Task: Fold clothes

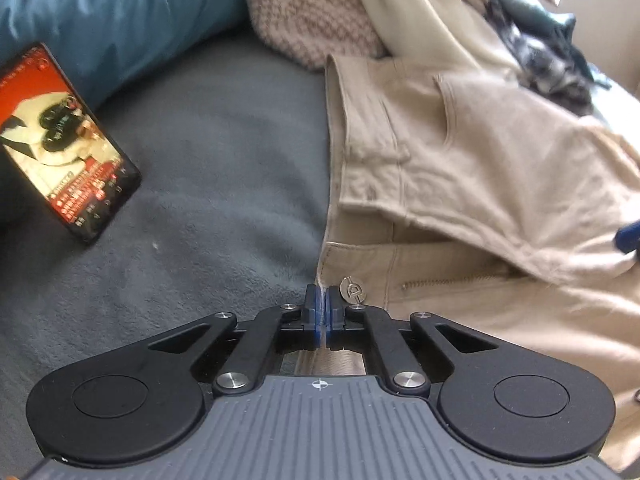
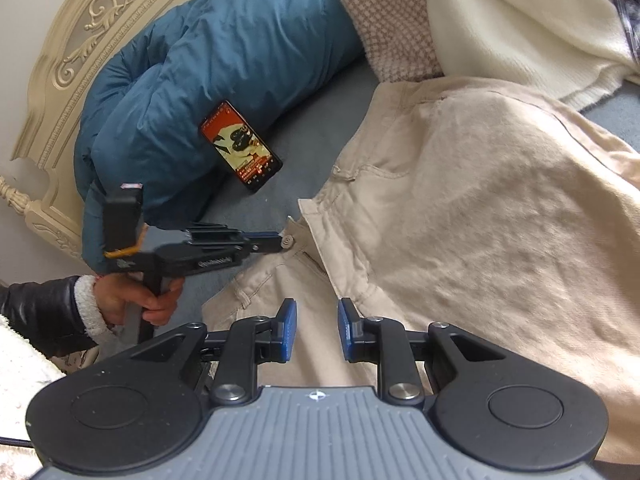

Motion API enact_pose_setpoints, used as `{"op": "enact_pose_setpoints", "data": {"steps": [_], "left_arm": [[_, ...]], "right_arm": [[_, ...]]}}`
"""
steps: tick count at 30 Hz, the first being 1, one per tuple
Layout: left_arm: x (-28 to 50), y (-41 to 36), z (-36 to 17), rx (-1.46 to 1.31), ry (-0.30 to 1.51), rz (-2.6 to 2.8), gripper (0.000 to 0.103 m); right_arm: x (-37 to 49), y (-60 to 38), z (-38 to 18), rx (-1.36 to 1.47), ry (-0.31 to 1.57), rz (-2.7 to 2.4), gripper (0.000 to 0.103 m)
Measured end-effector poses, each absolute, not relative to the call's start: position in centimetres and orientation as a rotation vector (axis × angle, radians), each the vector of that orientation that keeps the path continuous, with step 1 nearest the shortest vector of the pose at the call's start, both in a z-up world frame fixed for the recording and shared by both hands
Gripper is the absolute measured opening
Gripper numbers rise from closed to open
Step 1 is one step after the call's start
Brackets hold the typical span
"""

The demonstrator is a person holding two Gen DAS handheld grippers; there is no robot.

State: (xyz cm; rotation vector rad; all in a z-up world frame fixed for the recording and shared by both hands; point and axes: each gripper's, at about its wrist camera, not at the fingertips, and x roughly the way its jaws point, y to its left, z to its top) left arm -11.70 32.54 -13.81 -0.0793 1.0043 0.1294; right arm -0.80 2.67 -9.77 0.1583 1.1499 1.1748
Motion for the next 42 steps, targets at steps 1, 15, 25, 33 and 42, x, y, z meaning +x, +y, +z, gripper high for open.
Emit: {"op": "enact_pose_setpoints", "data": {"steps": [1, 15, 25, 33, 42], "left_arm": [[-11.5, 32.2, -13.9, -0.057, 1.009, 0.126, 0.003], [-8.4, 34.6, -11.6, -0.498, 0.98, 0.07, 0.038], [-6.9, 35.6, -13.8, -0.754, 0.992, 0.159, 0.034], [-9.5, 34.2, -11.5, -0.691, 0.859, 0.176, 0.003], [-10.7, 33.5, -14.0, -0.635, 0.895, 0.234, 0.005]], "right_arm": [[-0.8, 2.6, -9.8, 0.157, 1.151, 1.172, 0.024], [-1.0, 2.7, -9.7, 0.147, 1.147, 1.168, 0.025], [-0.7, 2.3, -10.2, 0.162, 1.168, 1.145, 0.025], [-0.5, 2.2, -10.7, 0.164, 1.177, 1.147, 0.025], [0.1, 1.7, -11.4, 0.182, 1.19, 1.127, 0.025]]}}
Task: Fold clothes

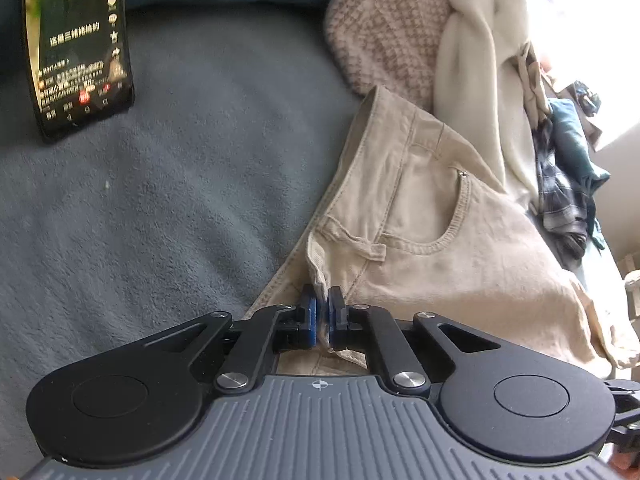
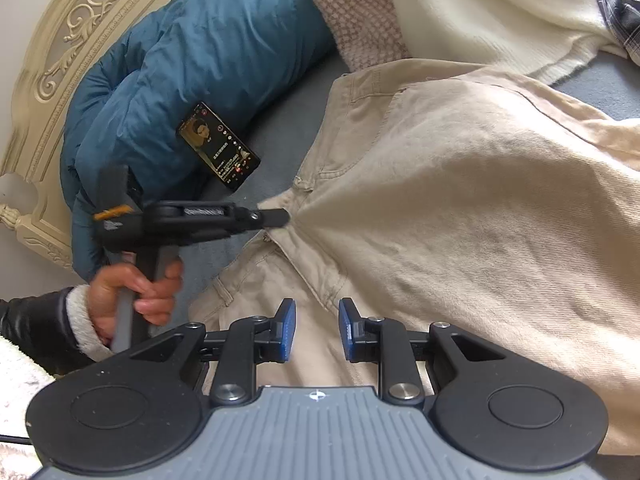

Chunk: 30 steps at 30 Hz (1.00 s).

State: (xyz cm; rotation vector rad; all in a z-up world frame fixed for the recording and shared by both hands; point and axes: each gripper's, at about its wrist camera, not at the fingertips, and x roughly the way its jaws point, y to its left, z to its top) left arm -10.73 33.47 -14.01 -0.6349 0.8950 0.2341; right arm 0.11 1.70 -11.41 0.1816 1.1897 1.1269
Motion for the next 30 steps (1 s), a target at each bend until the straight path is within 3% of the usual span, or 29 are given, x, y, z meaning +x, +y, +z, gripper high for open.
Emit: {"op": "enact_pose_setpoints", "data": {"steps": [3, 5, 8, 16, 23, 30], "left_arm": [[-10.8, 33.3, -13.3, -0.583, 0.905, 0.218, 0.012], [-11.0, 33.3, -12.5, -0.568, 0.917, 0.209, 0.032], [-12.6, 33.2, -10.7, -0.493, 0.88, 0.245, 0.051], [-11.5, 31.4, -7.8, -0.398, 0.735, 0.192, 0.051], [-6.2, 25.8, -10.5, -0.189, 0.792, 0.11, 0.05], [-4.8, 25.4, -12.7, -0.155, 0.851, 0.157, 0.049]], "right_arm": [[0.0, 1.3, -11.4, 0.182, 1.188, 1.122, 0.025], [0.0, 1.1, -11.3, 0.183, 1.19, 1.111, 0.026], [0.1, 0.8, -11.2, 0.184, 1.185, 1.1, 0.026], [0.2, 1.0, -11.2, 0.181, 1.179, 1.099, 0.026], [-0.3, 0.7, -10.9, 0.167, 1.178, 1.088, 0.026], [-0.3, -0.7, -10.9, 0.181, 1.184, 1.036, 0.026]]}}
